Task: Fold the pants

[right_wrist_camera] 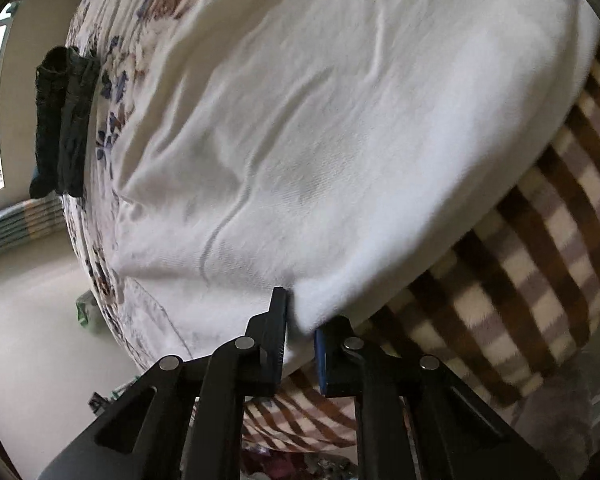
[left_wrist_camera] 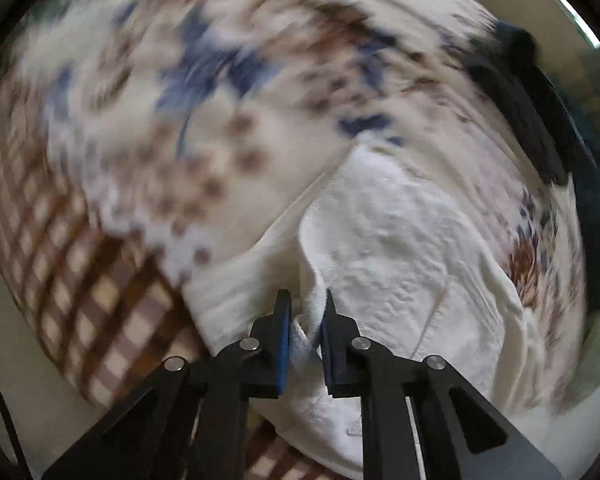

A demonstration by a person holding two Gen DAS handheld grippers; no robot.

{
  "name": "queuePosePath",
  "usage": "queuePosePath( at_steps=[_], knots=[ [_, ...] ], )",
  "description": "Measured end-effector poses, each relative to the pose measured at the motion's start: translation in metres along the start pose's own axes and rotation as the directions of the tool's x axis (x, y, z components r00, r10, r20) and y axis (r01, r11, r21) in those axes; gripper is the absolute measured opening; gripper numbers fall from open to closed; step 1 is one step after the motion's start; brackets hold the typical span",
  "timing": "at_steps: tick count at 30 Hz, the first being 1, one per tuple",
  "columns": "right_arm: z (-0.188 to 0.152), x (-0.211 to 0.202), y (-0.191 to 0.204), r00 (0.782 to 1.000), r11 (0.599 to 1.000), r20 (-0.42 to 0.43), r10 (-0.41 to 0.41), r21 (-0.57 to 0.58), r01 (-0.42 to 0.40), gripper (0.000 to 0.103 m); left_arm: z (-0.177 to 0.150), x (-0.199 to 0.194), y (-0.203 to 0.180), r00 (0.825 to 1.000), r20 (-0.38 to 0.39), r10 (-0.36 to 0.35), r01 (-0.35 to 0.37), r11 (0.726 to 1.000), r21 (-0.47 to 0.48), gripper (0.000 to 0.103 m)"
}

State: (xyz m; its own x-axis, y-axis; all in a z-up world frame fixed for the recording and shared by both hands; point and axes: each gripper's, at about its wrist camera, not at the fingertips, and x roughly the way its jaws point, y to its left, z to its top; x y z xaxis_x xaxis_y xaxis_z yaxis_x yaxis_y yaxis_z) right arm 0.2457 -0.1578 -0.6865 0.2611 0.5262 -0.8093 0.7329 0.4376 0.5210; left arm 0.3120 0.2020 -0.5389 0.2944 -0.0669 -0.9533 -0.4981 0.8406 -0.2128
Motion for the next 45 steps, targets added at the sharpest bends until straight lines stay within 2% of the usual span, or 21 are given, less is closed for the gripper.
queuePosePath(
  at_steps=[3, 7, 12, 16, 18, 19, 20, 21, 22, 23, 24, 27, 29, 31, 35, 38, 40, 42, 43, 44, 45],
  knots=[
    [-0.008, -0.017, 0.005, 1.000, 1.000, 0.011, 0.014, -0.017, -0.014, 0.009, 0.009, -0.021, -0.011, 0.998, 0.060, -0.001, -0.001, 1.000, 0.030, 0.010],
    [-0.016, -0.031, 0.016, 1.000, 0.999, -0.001, 0.030, -0.045, -0.030, 0.009, 0.025, -0.042, 0.003, 0.996, 0.085, -0.018, 0.020, 1.000, -0.019, 0.010],
    [-0.018, -0.018, 0.015, 0.999, 0.998, -0.041, -0.031, -0.064, 0.028, 0.009, 0.012, -0.016, 0.020, 0.997, 0.008, 0.073, -0.073, 0.997, 0.006, 0.010],
    [-0.008, 0.007, -0.004, 0.993, 0.998, -0.100, -0.061, -0.016, 0.060, 0.009, 0.002, 0.002, 0.033, 0.994, -0.061, 0.091, -0.093, 0.995, -0.020, 0.015],
    [-0.002, 0.010, -0.009, 0.990, 0.999, -0.134, -0.052, -0.007, 0.052, 0.019, 0.003, -0.011, 0.025, 0.992, -0.055, 0.115, -0.116, 0.993, -0.006, 0.027],
    [0.001, 0.008, -0.010, 0.987, 0.999, -0.152, -0.049, -0.010, 0.048, 0.032, 0.001, -0.021, 0.018, 0.989, -0.041, 0.145, -0.144, 0.989, 0.021, 0.029],
    [0.003, 0.004, -0.011, 0.986, 0.999, -0.159, -0.044, -0.022, 0.041, 0.053, -0.002, -0.031, 0.008, 0.984, -0.021, 0.176, -0.175, 0.983, 0.063, 0.034],
    [0.005, -0.006, -0.012, 0.987, 0.998, -0.152, -0.052, -0.048, 0.046, 0.064, -0.008, -0.043, -0.010, 0.977, 0.014, 0.212, -0.212, 0.968, 0.137, 0.038],
    [0.007, -0.016, -0.014, 0.989, 0.997, -0.135, -0.060, -0.065, 0.051, 0.074, -0.014, -0.048, -0.022, 0.974, 0.035, 0.223, -0.226, 0.957, 0.182, 0.055],
    [0.010, -0.024, -0.019, 0.990, 0.996, -0.124, -0.061, -0.073, 0.052, 0.074, -0.024, -0.056, -0.042, 0.970, 0.067, 0.235, -0.245, 0.938, 0.247, 0.081],
    [0.014, -0.038, -0.025, 0.992, 0.996, -0.109, -0.063, -0.075, 0.055, 0.074, -0.032, -0.060, -0.057, 0.967, 0.085, 0.239, -0.253, 0.923, 0.290, 0.096],
    [0.039, -0.092, -0.061, 0.997, 0.997, -0.008, -0.075, -0.008, 0.075, 0.074, -0.061, -0.060, -0.116, 0.974, 0.109, 0.199, -0.226, 0.877, 0.423, 0.096],
    [0.063, -0.129, -0.084, 0.992, 0.995, 0.081, -0.094, 0.050, 0.090, 0.074, -0.080, -0.046, -0.156, 0.983, 0.069, 0.173, -0.184, 0.853, 0.488, 0.096],
    [0.098, -0.179, -0.113, 0.968, 0.988, 0.221, -0.123, 0.118, 0.098, 0.074, -0.101, -0.027, -0.193, 0.990, 0.010, 0.140, -0.125, 0.846, 0.519, 0.096],
    [0.177, -0.258, -0.169, 0.871, 0.967, 0.458, -0.177, 0.245, 0.067, 0.074, -0.139, 0.014, -0.266, 0.989, -0.027, 0.147, -0.104, 0.806, 0.583, 0.096],
    [0.236, -0.278, -0.201, 0.849, 0.958, 0.496, -0.184, 0.285, 0.041, 0.074, -0.160, 0.036, -0.298, 0.983, -0.044, 0.179, -0.117, 0.787, 0.606, 0.096],
    [0.265, -0.270, -0.211, 0.869, 0.958, 0.462, -0.178, 0.284, 0.045, 0.071, -0.166, 0.045, -0.308, 0.979, -0.053, 0.195, -0.123, 0.785, 0.607, 0.096],
    [0.289, -0.258, -0.222, 0.891, 0.953, 0.412, -0.194, 0.295, 0.071, 0.048, -0.172, 0.052, -0.314, 0.974, -0.058, 0.219, -0.139, 0.780, 0.610, 0.096],
    [0.291, -0.254, -0.221, 0.893, 0.952, 0.403, -0.200, 0.295, 0.080, 0.017, -0.175, 0.053, -0.317, 0.972, -0.061, 0.225, -0.141, 0.777, 0.613, 0.096],
    [0.292, -0.253, -0.219, 0.891, 0.955, 0.410, -0.195, 0.285, 0.078, 0.009, -0.176, 0.052, -0.318, 0.971, -0.055, 0.232, -0.149, 0.772, 0.618, 0.096],
    [0.291, -0.257, -0.214, 0.882, 0.960, 0.429, -0.197, 0.266, 0.085, 0.009, -0.177, 0.051, -0.319, 0.971, -0.048, 0.234, -0.154, 0.768, 0.622, 0.096]
  ],
)
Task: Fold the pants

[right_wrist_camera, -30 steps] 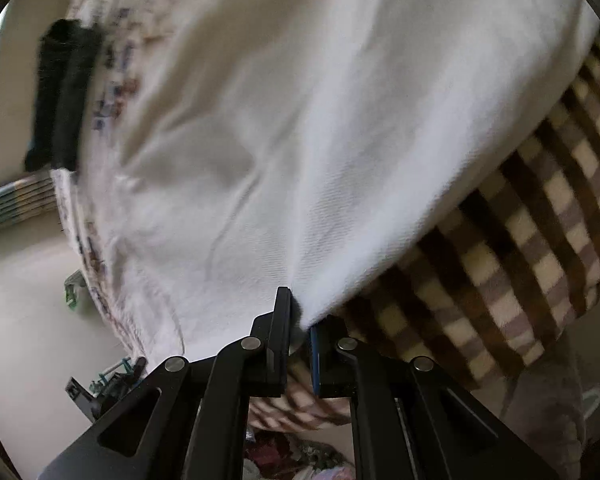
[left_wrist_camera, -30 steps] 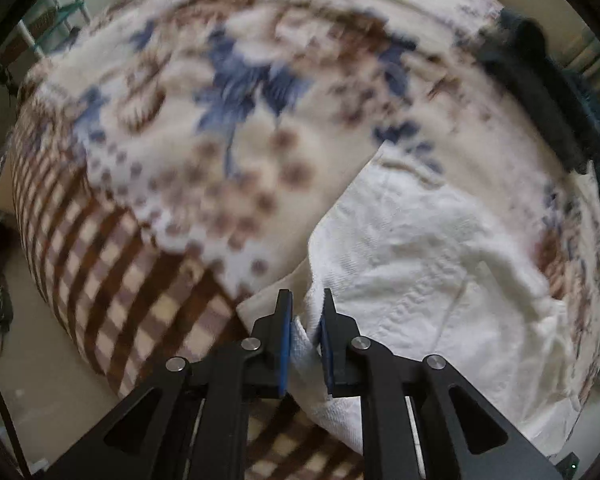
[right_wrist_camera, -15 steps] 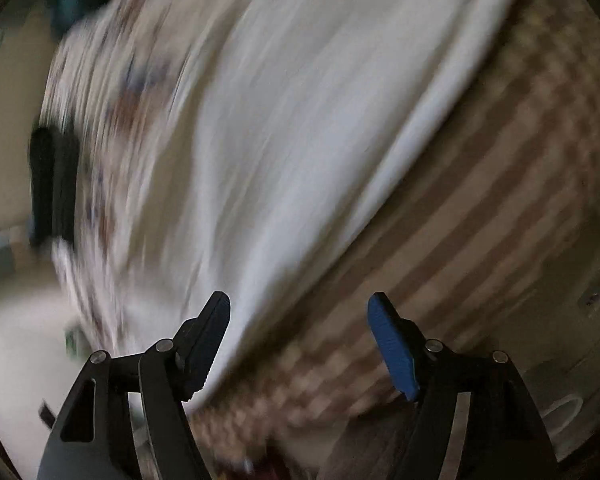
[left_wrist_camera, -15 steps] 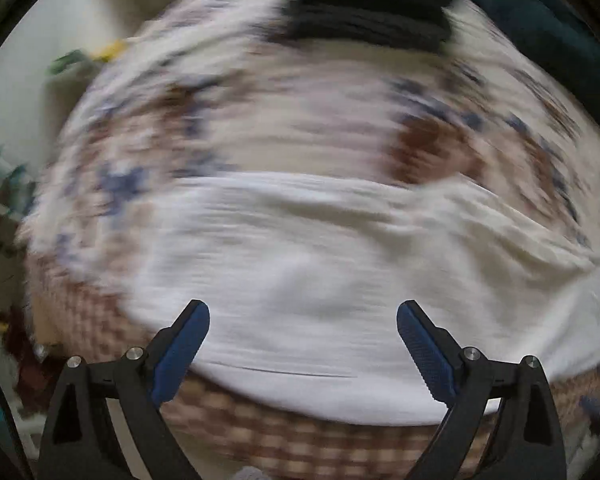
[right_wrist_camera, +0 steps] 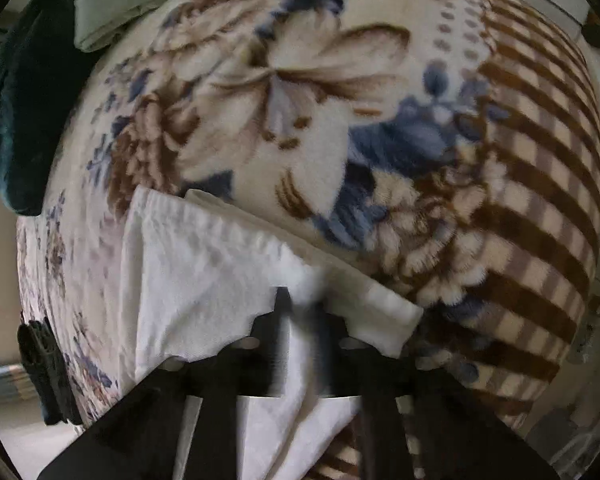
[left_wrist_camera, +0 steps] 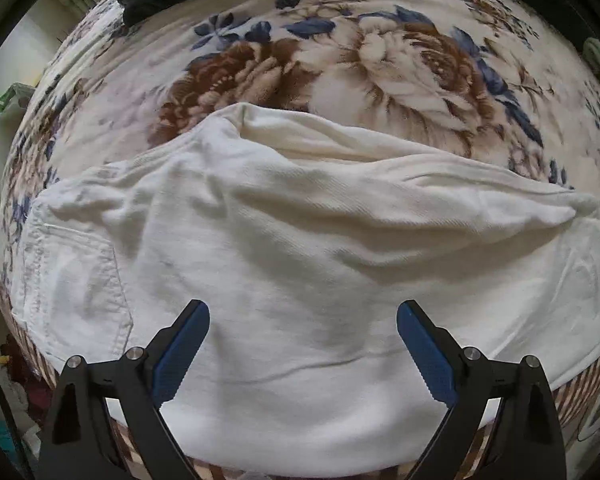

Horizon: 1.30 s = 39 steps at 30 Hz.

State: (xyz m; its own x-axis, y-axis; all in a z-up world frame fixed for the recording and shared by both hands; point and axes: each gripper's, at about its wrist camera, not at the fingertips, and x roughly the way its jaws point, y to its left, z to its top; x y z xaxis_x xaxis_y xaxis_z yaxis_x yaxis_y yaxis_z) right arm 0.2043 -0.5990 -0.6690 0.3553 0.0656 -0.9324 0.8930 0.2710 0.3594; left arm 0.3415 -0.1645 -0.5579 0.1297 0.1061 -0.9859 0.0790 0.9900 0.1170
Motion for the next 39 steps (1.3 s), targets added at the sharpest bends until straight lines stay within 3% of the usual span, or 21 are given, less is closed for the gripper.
queuePosePath(
  at_steps=[3, 8, 14, 16, 19, 22, 24, 27, 28, 31, 32, 33, 34, 35, 38, 39],
  knots=[
    [-0.009, -0.028, 0.009, 0.997, 0.999, 0.064, 0.043, -0.025, -0.042, 0.007, 0.000, -0.003, 0.002, 1.000, 0.000, 0.015, -0.015, 1.000, 0.011, 0.096],
    [-0.013, -0.056, -0.008, 0.995, 0.996, 0.067, 0.071, 0.045, -0.074, 0.007, -0.003, -0.007, 0.005, 1.000, -0.004, 0.025, -0.025, 1.000, 0.001, 0.096],
    [-0.016, -0.018, -0.036, 1.000, 1.000, -0.030, -0.005, 0.031, 0.006, 0.007, -0.010, 0.001, 0.010, 0.999, -0.029, 0.029, -0.030, 0.999, -0.023, 0.096],
    [-0.015, -0.011, -0.040, 0.999, 0.999, -0.046, 0.003, 0.047, -0.001, 0.007, -0.011, -0.001, 0.013, 0.999, -0.033, 0.021, -0.022, 0.999, -0.035, 0.096],
    [-0.015, -0.016, -0.031, 0.996, 0.999, -0.092, -0.016, 0.026, 0.019, 0.018, -0.012, -0.011, 0.017, 1.000, -0.015, 0.015, -0.016, 0.999, -0.047, 0.096],
    [-0.029, -0.035, -0.004, 0.992, 0.996, -0.099, -0.083, -0.052, 0.078, 0.047, -0.012, -0.029, 0.032, 1.000, 0.006, 0.010, -0.009, 0.996, -0.085, 0.096],
    [-0.049, -0.052, 0.026, 0.992, 0.985, -0.091, -0.086, -0.157, 0.072, 0.050, -0.010, -0.042, 0.050, 1.000, 0.024, 0.013, -0.010, 0.992, -0.128, 0.096],
    [-0.090, -0.053, 0.090, 0.983, 0.944, -0.173, -0.057, -0.330, -0.003, 0.050, -0.003, -0.051, 0.083, 0.998, 0.044, 0.041, -0.032, 0.981, -0.190, 0.096],
    [-0.109, -0.046, 0.120, 0.970, 0.919, -0.238, -0.037, -0.390, -0.061, 0.050, -0.001, -0.052, 0.091, 0.998, 0.047, 0.052, -0.042, 0.978, -0.204, 0.096],
    [-0.171, -0.013, 0.201, 0.893, 0.829, -0.449, 0.015, -0.494, -0.262, 0.050, 0.011, -0.044, 0.124, 0.994, 0.043, 0.099, -0.086, 0.968, -0.237, 0.096],
    [-0.202, 0.006, 0.236, 0.834, 0.788, -0.551, 0.018, -0.506, -0.351, 0.050, 0.017, -0.039, 0.138, 0.993, 0.038, 0.110, -0.096, 0.963, -0.253, 0.096],
    [-0.219, 0.015, 0.251, 0.803, 0.769, -0.596, 0.012, -0.508, -0.389, 0.050, 0.022, -0.033, 0.149, 0.993, 0.036, 0.115, -0.102, 0.959, -0.266, 0.096],
    [-0.247, 0.037, 0.283, 0.741, 0.739, -0.671, -0.001, -0.500, -0.452, 0.050, 0.024, -0.029, 0.158, 0.992, 0.035, 0.119, -0.105, 0.956, -0.274, 0.096],
    [-0.269, 0.056, 0.310, 0.694, 0.707, -0.719, -0.022, -0.502, -0.498, 0.050, 0.029, -0.021, 0.169, 0.992, 0.032, 0.125, -0.111, 0.952, -0.284, 0.096],
    [-0.321, 0.106, 0.366, 0.651, 0.623, -0.741, -0.163, -0.589, -0.515, 0.050, 0.039, 0.002, 0.194, 0.992, -0.005, 0.127, -0.123, 0.948, -0.292, 0.096],
    [-0.341, 0.127, 0.382, 0.623, 0.597, -0.746, -0.236, -0.617, -0.512, 0.050, 0.041, 0.009, 0.202, 0.992, -0.018, 0.124, -0.124, 0.948, -0.293, 0.096]
  ],
)
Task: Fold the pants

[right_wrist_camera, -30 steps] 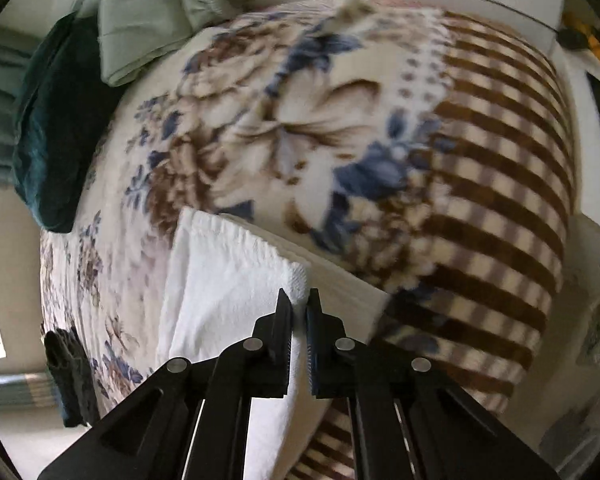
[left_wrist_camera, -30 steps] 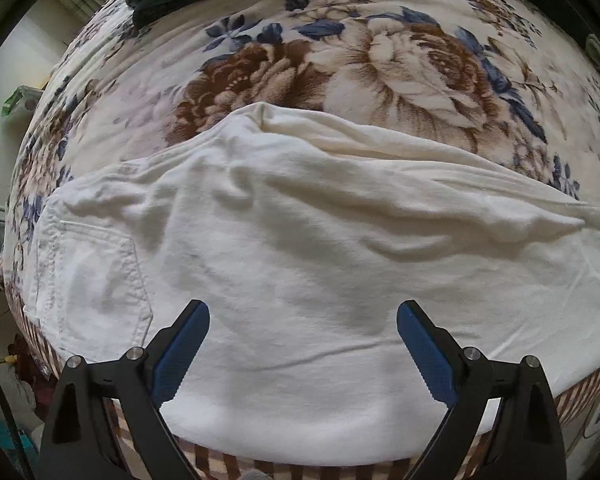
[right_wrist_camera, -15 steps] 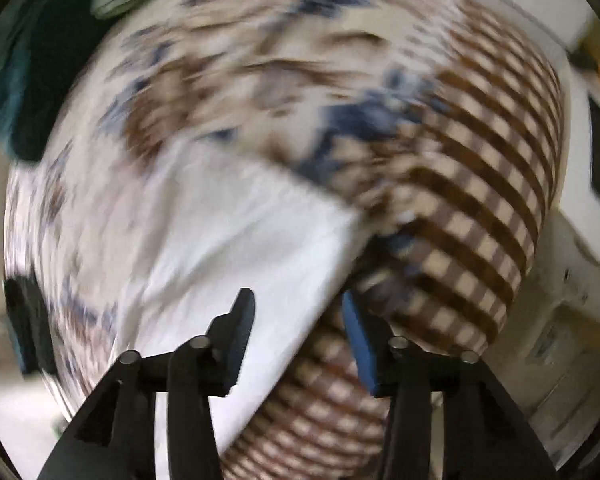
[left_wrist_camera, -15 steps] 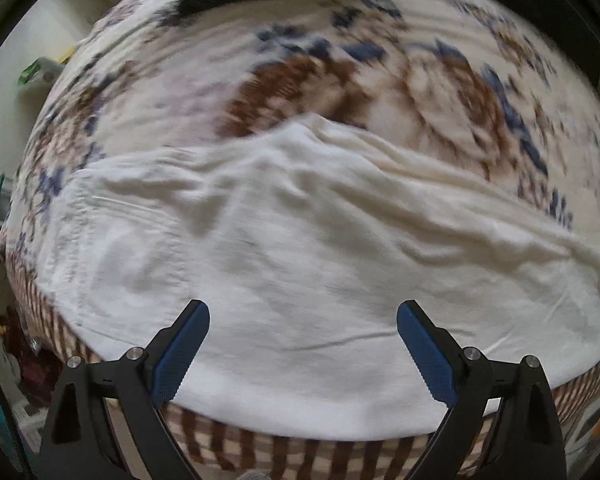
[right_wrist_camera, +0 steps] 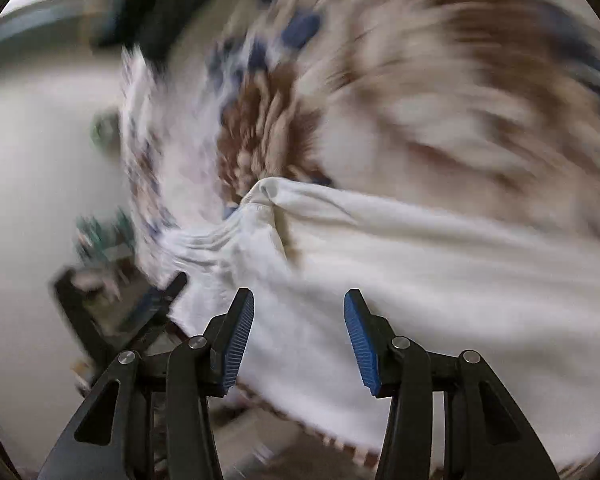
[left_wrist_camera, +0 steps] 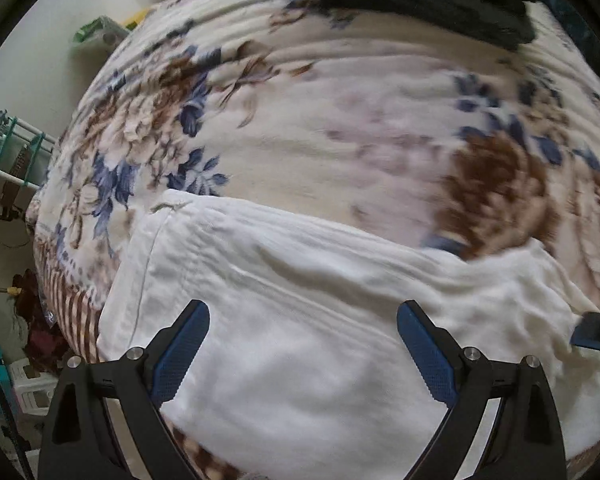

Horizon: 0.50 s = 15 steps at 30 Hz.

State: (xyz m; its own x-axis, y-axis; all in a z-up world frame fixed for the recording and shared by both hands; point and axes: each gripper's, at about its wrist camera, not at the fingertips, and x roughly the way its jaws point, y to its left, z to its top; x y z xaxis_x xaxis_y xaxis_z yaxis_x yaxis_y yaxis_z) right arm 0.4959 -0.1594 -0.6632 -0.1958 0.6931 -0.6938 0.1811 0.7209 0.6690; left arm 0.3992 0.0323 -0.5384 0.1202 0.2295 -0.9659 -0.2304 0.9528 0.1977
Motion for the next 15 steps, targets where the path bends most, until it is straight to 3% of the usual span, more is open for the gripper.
queuePosePath(
  at_steps=[3, 4, 5, 9, 12, 13, 15],
  knots=[
    [0.027, 0.038, 0.019, 0.994, 0.999, -0.105, -0.017, -0.047, 0.013, 0.050, 0.005, 0.019, 0.013, 0.999, -0.034, -0.013, 0.013, 1.000, -0.007, 0.096],
    [0.029, 0.043, 0.022, 0.993, 0.997, -0.116, -0.037, -0.073, 0.029, 0.036, 0.006, 0.024, 0.016, 0.999, -0.043, -0.014, 0.013, 1.000, -0.007, 0.096],
    [0.032, 0.042, 0.023, 0.993, 0.997, -0.111, -0.048, -0.073, 0.040, 0.005, 0.006, 0.030, 0.020, 0.998, -0.054, -0.016, 0.016, 1.000, -0.007, 0.096],
    [0.049, 0.004, 0.017, 0.995, 0.995, 0.016, -0.101, -0.011, 0.101, 0.003, 0.010, 0.043, 0.036, 0.995, -0.083, -0.048, 0.045, 0.998, -0.032, 0.096],
    [0.060, -0.013, 0.003, 0.993, 0.991, 0.016, -0.119, 0.060, 0.118, 0.005, 0.011, 0.042, 0.040, 0.993, -0.095, -0.071, 0.066, 0.997, -0.048, 0.096],
    [0.062, -0.014, 0.003, 0.996, 0.994, -0.010, -0.090, 0.059, 0.091, 0.008, 0.011, 0.039, 0.040, 0.992, -0.091, -0.085, 0.080, 0.995, -0.055, 0.096],
    [0.064, -0.010, 0.010, 0.996, 0.998, -0.070, -0.048, 0.030, 0.050, 0.039, 0.013, 0.030, 0.042, 0.988, -0.080, -0.134, 0.129, 0.989, -0.071, 0.096]
  ],
)
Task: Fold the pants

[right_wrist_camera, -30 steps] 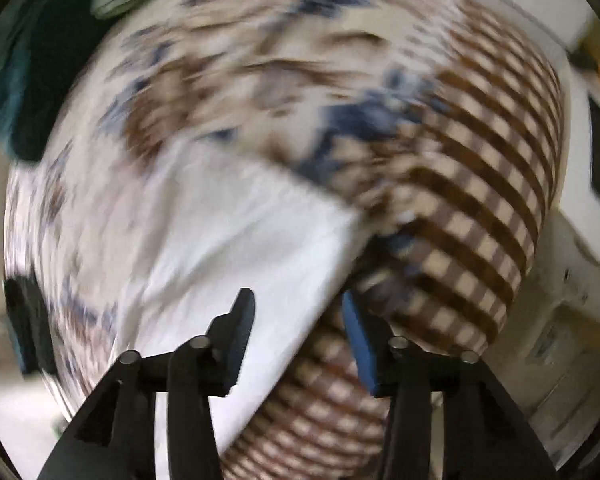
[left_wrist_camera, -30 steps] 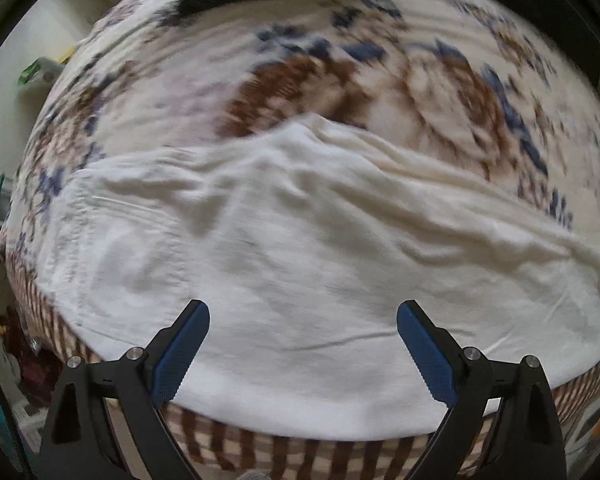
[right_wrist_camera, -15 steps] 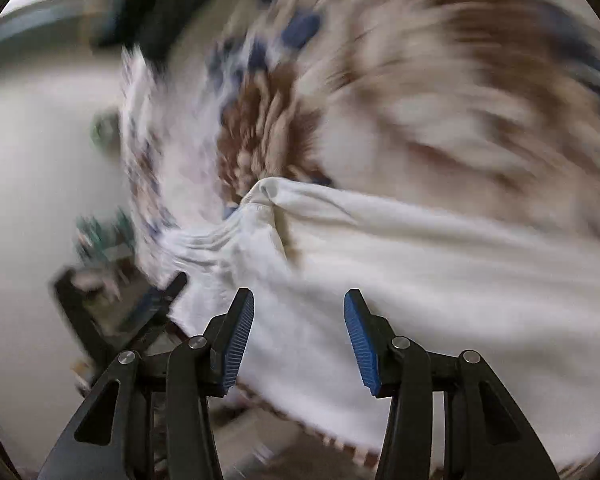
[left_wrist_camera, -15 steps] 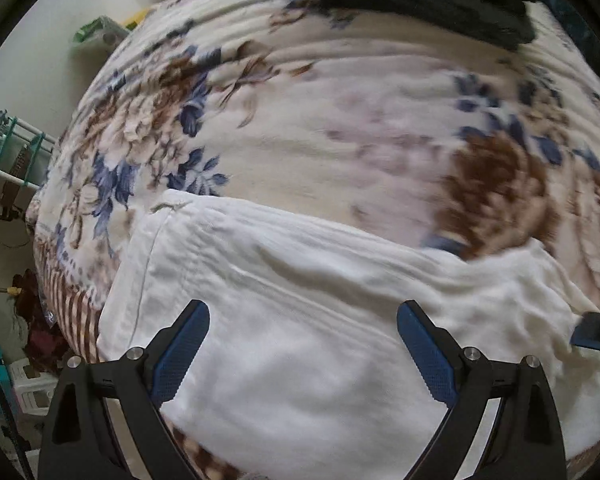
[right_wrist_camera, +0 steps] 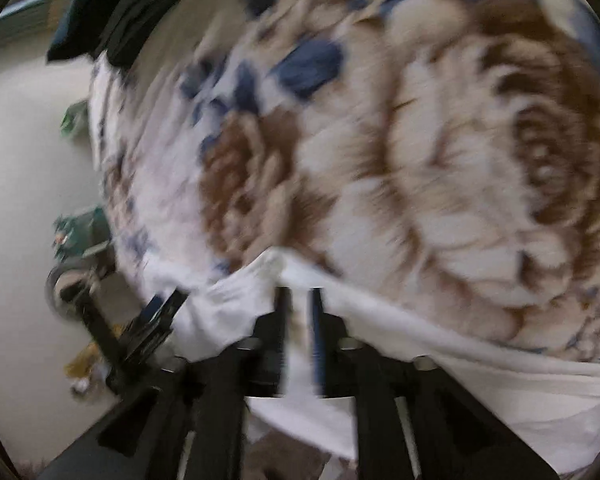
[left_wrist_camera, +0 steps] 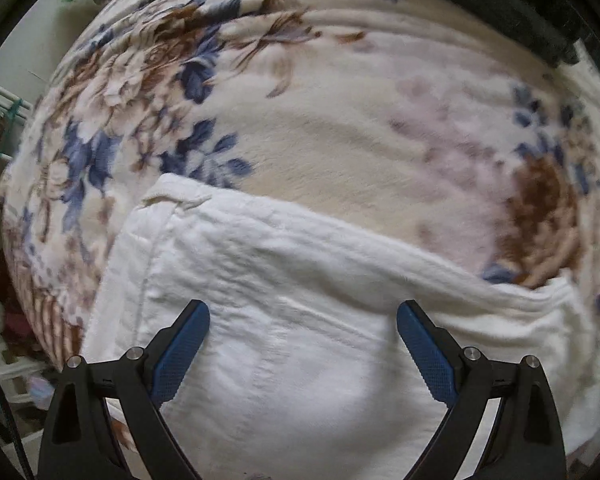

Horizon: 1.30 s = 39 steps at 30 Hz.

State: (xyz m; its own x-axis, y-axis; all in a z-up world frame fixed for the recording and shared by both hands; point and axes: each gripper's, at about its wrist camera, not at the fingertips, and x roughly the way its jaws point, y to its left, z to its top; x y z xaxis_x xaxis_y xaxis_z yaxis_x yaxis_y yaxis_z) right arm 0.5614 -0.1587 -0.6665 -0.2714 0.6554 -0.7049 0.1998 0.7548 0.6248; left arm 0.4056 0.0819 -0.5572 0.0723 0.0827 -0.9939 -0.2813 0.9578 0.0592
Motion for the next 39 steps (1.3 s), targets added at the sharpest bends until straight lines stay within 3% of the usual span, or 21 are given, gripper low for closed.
queuePosePath(
  at_steps=[1, 2, 4, 6, 7, 8, 11, 14, 17, 19, 21, 23, 25, 28, 29, 30, 31, 32, 33, 35, 39],
  knots=[
    [-0.001, 0.005, 0.005, 1.000, 1.000, -0.022, 0.012, -0.021, -0.013, 0.068, 0.001, -0.005, -0.001, 1.000, 0.013, -0.019, 0.019, 1.000, -0.003, 0.096],
    [-0.002, 0.010, 0.008, 0.999, 0.999, -0.035, 0.025, -0.033, -0.026, 0.077, 0.002, -0.009, -0.005, 0.999, 0.024, -0.035, 0.035, 0.999, 0.000, 0.096],
    [-0.005, 0.035, 0.016, 0.993, 0.996, -0.105, 0.058, -0.059, -0.065, 0.077, 0.004, -0.011, -0.014, 0.998, 0.028, -0.058, 0.057, 0.998, 0.015, 0.096],
    [-0.003, 0.063, 0.027, 0.987, 0.993, -0.157, 0.032, -0.106, -0.049, 0.072, 0.007, -0.003, -0.026, 0.998, 0.024, -0.051, 0.050, 0.998, 0.044, 0.096],
    [-0.001, 0.077, 0.033, 0.985, 0.990, -0.170, 0.009, -0.140, -0.033, 0.058, 0.008, 0.000, -0.030, 0.999, 0.026, -0.042, 0.041, 0.998, 0.054, 0.096],
    [0.001, 0.092, 0.040, 0.982, 0.984, -0.190, -0.025, -0.176, -0.009, 0.031, 0.010, 0.006, -0.035, 0.999, 0.038, -0.014, 0.011, 0.997, 0.076, 0.096],
    [0.006, 0.100, 0.046, 0.976, 0.971, -0.175, -0.131, -0.220, 0.091, 0.010, 0.014, 0.021, -0.039, 0.998, 0.050, 0.032, -0.038, 0.992, 0.120, 0.099],
    [0.014, 0.062, 0.038, 0.994, 0.985, -0.084, -0.076, -0.160, 0.062, 0.009, 0.017, 0.027, -0.040, 0.998, 0.050, 0.031, -0.038, 0.990, 0.135, 0.100],
    [0.018, 0.030, 0.019, 0.993, 0.987, -0.017, -0.118, -0.114, 0.116, 0.009, 0.021, 0.026, -0.039, 0.999, 0.030, 0.037, -0.040, 0.992, 0.122, 0.100],
    [0.018, 0.010, 0.010, 0.995, 0.992, -0.006, -0.097, -0.082, 0.097, 0.009, 0.031, 0.024, -0.040, 0.999, 0.016, 0.027, -0.029, 0.995, 0.099, 0.100],
    [0.014, -0.005, 0.013, 0.997, 0.992, -0.032, -0.066, -0.113, 0.062, 0.020, 0.038, 0.013, -0.036, 1.000, 0.017, -0.002, 0.001, 0.998, 0.068, 0.100],
    [0.000, -0.014, 0.020, 0.987, 0.966, -0.027, -0.161, -0.207, 0.152, 0.068, 0.040, -0.001, -0.041, 0.999, 0.032, -0.032, 0.030, 0.998, 0.060, 0.100],
    [-0.017, -0.009, 0.027, 0.964, 0.921, -0.037, -0.264, -0.308, 0.240, 0.072, 0.044, -0.008, -0.051, 0.997, 0.049, -0.055, 0.050, 0.995, 0.082, 0.100],
    [-0.039, 0.007, 0.015, 0.891, 0.824, -0.085, -0.447, -0.428, 0.373, 0.071, 0.048, -0.003, -0.069, 0.997, 0.040, -0.066, 0.061, 0.990, 0.128, 0.100],
    [-0.046, 0.014, 0.008, 0.849, 0.776, -0.092, -0.520, -0.467, 0.425, 0.070, 0.050, 0.000, -0.074, 0.997, 0.035, -0.066, 0.061, 0.989, 0.135, 0.100],
    [-0.051, 0.018, 0.004, 0.826, 0.749, -0.093, -0.556, -0.487, 0.449, 0.068, 0.051, 0.004, -0.078, 0.998, 0.035, -0.060, 0.054, 0.988, 0.146, 0.100],
    [-0.054, 0.022, 0.001, 0.811, 0.728, -0.086, -0.578, -0.503, 0.465, 0.053, 0.049, 0.006, -0.082, 0.998, 0.035, -0.052, 0.046, 0.987, 0.155, 0.100],
    [-0.056, 0.022, -0.003, 0.803, 0.713, -0.060, -0.593, -0.503, 0.489, 0.023, 0.045, 0.010, -0.085, 0.999, 0.039, -0.038, 0.031, 0.986, 0.166, 0.100],
    [-0.054, 0.020, -0.008, 0.803, 0.724, -0.054, -0.594, -0.470, 0.505, 0.006, 0.043, 0.014, -0.087, 0.999, 0.045, -0.020, 0.012, 0.984, 0.176, 0.100],
    [-0.052, 0.003, -0.015, 0.836, 0.773, -0.013, -0.549, -0.390, 0.501, 0.003, 0.044, 0.019, -0.091, 0.999, 0.046, -0.007, -0.002, 0.983, 0.181, 0.100],
    [-0.050, -0.035, -0.032, 0.869, 0.832, 0.072, -0.489, -0.262, 0.490, 0.002, 0.044, 0.027, -0.088, 0.998, 0.060, 0.022, -0.034, 0.979, 0.202, 0.100]
  ],
)
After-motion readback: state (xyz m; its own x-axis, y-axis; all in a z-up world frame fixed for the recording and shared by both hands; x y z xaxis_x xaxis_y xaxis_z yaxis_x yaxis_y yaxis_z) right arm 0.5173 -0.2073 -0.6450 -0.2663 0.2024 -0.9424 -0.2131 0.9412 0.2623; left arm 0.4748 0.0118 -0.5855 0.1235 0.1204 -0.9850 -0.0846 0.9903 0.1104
